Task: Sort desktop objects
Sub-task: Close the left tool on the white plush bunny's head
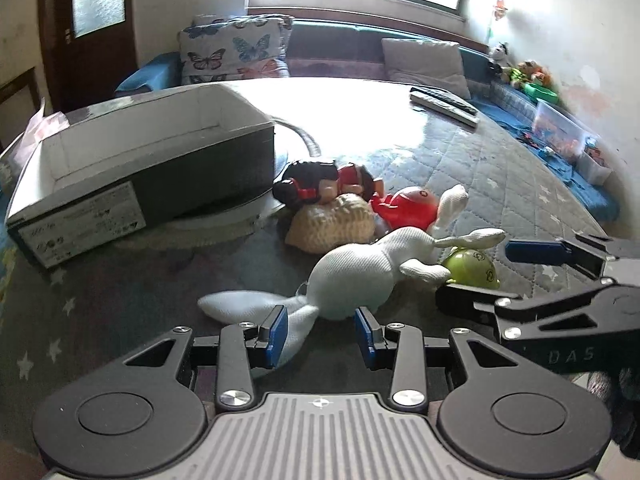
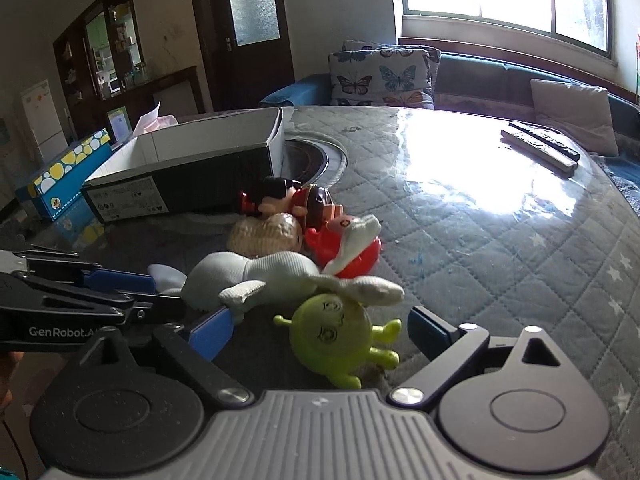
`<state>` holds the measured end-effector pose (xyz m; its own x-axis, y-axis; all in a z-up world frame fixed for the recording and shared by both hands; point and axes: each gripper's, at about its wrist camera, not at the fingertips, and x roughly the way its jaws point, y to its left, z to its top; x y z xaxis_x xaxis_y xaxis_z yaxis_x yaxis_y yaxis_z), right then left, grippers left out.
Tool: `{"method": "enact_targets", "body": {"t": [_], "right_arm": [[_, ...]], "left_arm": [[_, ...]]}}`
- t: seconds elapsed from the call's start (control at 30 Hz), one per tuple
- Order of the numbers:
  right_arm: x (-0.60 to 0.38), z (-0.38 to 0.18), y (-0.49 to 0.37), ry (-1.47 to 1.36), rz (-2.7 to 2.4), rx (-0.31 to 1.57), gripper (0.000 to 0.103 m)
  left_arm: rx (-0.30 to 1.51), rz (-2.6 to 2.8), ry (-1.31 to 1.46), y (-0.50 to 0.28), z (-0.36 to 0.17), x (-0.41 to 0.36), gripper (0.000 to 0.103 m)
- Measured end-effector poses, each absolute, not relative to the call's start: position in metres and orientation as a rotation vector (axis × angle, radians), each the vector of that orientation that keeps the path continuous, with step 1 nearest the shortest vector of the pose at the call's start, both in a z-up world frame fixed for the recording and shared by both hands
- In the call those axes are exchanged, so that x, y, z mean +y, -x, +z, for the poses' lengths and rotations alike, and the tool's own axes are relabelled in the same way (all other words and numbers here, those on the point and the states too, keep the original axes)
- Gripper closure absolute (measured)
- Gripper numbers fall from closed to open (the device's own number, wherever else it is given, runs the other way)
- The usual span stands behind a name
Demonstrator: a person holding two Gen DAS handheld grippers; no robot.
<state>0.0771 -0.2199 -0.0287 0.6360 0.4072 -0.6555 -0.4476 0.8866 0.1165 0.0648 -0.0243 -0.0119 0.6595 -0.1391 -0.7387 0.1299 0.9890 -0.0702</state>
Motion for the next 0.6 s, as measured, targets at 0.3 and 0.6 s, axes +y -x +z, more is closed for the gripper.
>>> {"method": "enact_targets", "body": {"t": [0.3,0.6], "right_arm": [[-0.217,-0.022,-0.097,0.044,0.527,0.734,0.016],[-0.204,-0.024,-0.112,0.054,0.567,0.764,0.018]], "left_arm": [[0.855,-0.226,-0.048,-0.083,-0.017,-0.028,0.064],[0.890,-0.308,-0.038,-0.097,-0.018,-0.022,0.062]]}}
